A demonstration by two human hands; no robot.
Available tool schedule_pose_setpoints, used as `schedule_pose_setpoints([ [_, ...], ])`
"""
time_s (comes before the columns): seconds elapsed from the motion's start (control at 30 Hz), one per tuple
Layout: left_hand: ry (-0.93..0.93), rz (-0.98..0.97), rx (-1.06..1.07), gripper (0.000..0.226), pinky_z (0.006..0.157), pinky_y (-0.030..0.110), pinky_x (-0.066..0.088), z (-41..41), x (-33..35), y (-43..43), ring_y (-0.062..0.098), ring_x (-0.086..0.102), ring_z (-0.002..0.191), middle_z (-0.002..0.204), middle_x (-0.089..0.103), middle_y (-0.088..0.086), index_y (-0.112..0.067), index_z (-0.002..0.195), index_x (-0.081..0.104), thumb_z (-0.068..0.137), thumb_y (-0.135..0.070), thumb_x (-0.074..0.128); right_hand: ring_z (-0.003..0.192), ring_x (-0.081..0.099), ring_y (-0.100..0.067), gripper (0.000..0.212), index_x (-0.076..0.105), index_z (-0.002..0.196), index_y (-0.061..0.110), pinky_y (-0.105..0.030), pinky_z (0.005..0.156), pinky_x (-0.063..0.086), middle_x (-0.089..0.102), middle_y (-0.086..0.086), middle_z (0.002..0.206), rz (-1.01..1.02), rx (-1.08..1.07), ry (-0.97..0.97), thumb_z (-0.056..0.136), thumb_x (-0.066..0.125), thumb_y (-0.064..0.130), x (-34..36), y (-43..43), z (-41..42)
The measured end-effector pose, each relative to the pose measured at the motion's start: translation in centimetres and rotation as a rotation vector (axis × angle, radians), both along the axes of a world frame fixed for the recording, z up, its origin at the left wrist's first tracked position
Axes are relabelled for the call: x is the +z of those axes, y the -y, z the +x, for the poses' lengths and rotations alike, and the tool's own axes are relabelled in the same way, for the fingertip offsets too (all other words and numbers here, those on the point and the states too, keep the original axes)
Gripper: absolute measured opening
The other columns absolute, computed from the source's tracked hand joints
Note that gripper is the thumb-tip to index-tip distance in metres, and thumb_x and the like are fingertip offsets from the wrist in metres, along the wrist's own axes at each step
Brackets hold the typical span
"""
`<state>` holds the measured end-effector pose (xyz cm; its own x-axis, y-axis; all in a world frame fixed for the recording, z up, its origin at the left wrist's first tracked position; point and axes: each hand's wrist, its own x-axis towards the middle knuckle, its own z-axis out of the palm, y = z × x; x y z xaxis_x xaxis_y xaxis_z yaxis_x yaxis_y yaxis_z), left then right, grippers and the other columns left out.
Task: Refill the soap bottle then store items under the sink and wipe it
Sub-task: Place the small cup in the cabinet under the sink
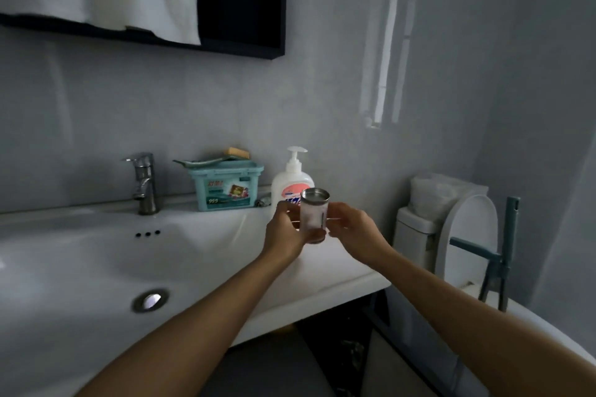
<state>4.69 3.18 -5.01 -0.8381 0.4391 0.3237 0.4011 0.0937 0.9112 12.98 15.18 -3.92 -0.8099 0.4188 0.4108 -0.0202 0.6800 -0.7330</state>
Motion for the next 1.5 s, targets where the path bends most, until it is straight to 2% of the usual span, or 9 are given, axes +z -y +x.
schedule_pose_setpoints([
  [0.13,-0.043,0.008,0.082,0.052,0.073,0.026,0.054,1.1,1.1,6.0,0.019,0.063,0.088,0.1,0.065,0.004,-0.011,0.105,0.05,0.066,-0.011,0.086,0.082,0.069,-0.023,0.019,0.067,0.1,0.015,-0.045,0.08,0.055,0.072,-0.006,0.091,-0.055,0.118,-0.079,0.088,0.054,0.022,0.4,5.5,-0.7],
  [0.3,-0.092,-0.022,0.248,0.053,0.063,0.016,0.048,2.2,1.7,15.1,0.017,0.065,0.091,0.102,0.067,0.002,-0.008,0.108,0.054,0.068,-0.019,0.085,0.086,0.068,-0.019,0.021,0.062,0.108,0.014,-0.039,0.077,0.058,0.07,-0.006,0.101,-0.06,0.327,-0.083,0.091,0.052,0.015,1.3,13.7,-1.3],
  [0.47,-0.077,-0.061,0.436,0.054,0.08,0.029,0.053,4.9,1.6,24.9,0.019,0.062,0.097,0.106,0.063,0.002,-0.014,0.105,0.047,0.067,-0.018,0.086,0.083,0.069,-0.015,0.021,0.062,0.108,0.019,-0.04,0.079,0.057,0.072,-0.002,0.098,-0.032,0.526,-0.073,0.088,0.057,0.024,0.8,22.5,-1.6],
  [0.6,-0.102,-0.071,0.603,0.048,0.074,0.029,0.051,9.1,-0.5,32.4,0.02,0.064,0.091,0.108,0.062,0.004,-0.011,0.103,0.047,0.07,-0.013,0.082,0.086,0.069,-0.016,0.027,0.061,0.107,0.02,-0.042,0.082,0.056,0.071,0.0,0.096,-0.067,0.695,-0.045,0.081,0.062,0.028,-1.4,29.9,0.1],
  [0.77,-0.056,-0.073,0.748,0.048,0.072,0.027,0.053,14.0,-5.1,39.5,0.02,0.064,0.085,0.097,0.067,0.007,-0.011,0.097,0.051,0.066,-0.013,0.086,0.09,0.06,-0.008,0.034,0.058,0.117,0.016,-0.015,0.074,0.047,0.061,0.009,0.099,0.038,0.821,0.046,0.084,0.061,0.023,-4.8,36.9,3.7],
  [0.97,0.084,-0.07,0.761,0.042,0.064,0.012,0.048,17.1,-12.6,42.7,0.011,0.062,0.08,0.085,0.065,-0.005,-0.015,0.095,0.054,0.067,-0.013,0.086,0.074,0.064,-0.008,0.02,0.066,0.1,0.018,-0.029,0.07,0.054,0.071,0.002,0.091,0.159,0.882,0.192,0.083,0.06,0.025,-10.7,40.2,5.5],
  [1.1,0.192,-0.073,0.723,0.043,0.072,0.017,0.047,17.3,-17.0,43.4,0.014,0.059,0.091,0.095,0.062,-0.001,-0.012,0.104,0.055,0.071,-0.012,0.083,0.08,0.065,-0.018,0.022,0.063,0.104,0.012,-0.025,0.062,0.048,0.07,-0.006,0.093,0.178,0.865,0.345,0.087,0.059,0.025,-14.3,41.1,6.0],
  [1.3,0.277,-0.033,0.71,0.04,0.09,0.04,0.053,15.0,-20.5,43.8,0.026,0.063,0.101,0.104,0.066,0.011,-0.012,0.102,0.057,0.071,-0.002,0.081,0.087,0.066,-0.024,0.028,0.06,0.106,0.009,-0.038,0.079,0.054,0.069,-0.008,0.099,0.121,0.792,0.463,0.084,0.062,0.028,-17.6,42.0,4.0],
  [1.5,0.363,0.04,0.762,0.051,0.09,0.033,0.051,10.8,-23.1,43.9,0.025,0.06,0.104,0.11,0.063,0.013,0.001,0.119,0.055,0.073,0.007,0.076,0.1,0.062,-0.031,0.02,0.064,0.101,0.004,-0.044,0.086,0.052,0.066,-0.016,0.106,0.03,0.802,0.567,0.085,0.063,0.017,-19.6,43.4,0.3],
])
